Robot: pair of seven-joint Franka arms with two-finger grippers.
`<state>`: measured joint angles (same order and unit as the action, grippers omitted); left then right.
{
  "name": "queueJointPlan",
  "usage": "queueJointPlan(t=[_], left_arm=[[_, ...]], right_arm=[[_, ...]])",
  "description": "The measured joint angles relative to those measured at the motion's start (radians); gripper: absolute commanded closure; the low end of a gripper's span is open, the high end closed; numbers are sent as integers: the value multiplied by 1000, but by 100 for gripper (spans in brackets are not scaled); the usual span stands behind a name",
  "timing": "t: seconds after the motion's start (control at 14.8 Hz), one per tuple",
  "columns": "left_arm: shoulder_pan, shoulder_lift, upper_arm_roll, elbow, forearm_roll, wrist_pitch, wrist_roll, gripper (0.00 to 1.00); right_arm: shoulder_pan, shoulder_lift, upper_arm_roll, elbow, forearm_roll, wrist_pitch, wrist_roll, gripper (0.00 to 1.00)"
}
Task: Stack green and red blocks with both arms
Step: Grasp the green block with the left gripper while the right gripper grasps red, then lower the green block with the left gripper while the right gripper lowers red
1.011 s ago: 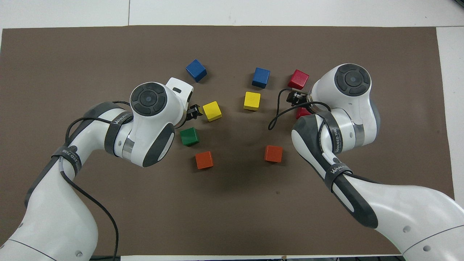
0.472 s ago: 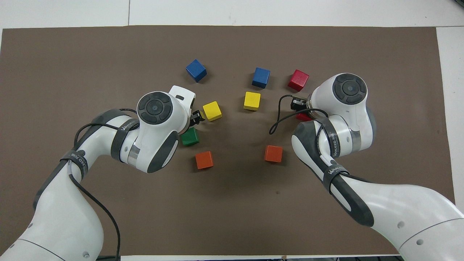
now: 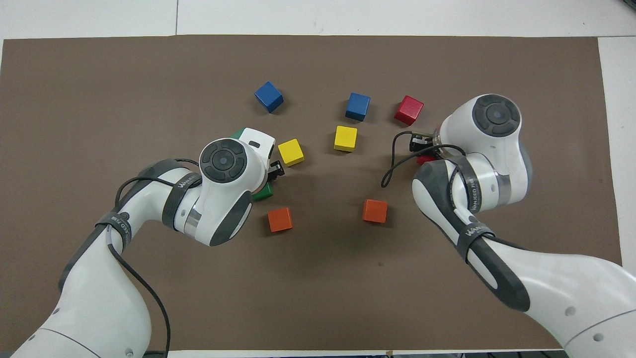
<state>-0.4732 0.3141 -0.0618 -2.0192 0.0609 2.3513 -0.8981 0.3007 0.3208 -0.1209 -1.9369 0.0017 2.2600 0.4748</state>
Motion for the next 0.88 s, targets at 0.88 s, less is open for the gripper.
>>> queueJointPlan(t=[0.88], left_arm=[[338, -72, 32, 125, 6, -256, 599, 100]], right_arm=[[-347, -153, -7, -266, 0, 179, -562, 100]])
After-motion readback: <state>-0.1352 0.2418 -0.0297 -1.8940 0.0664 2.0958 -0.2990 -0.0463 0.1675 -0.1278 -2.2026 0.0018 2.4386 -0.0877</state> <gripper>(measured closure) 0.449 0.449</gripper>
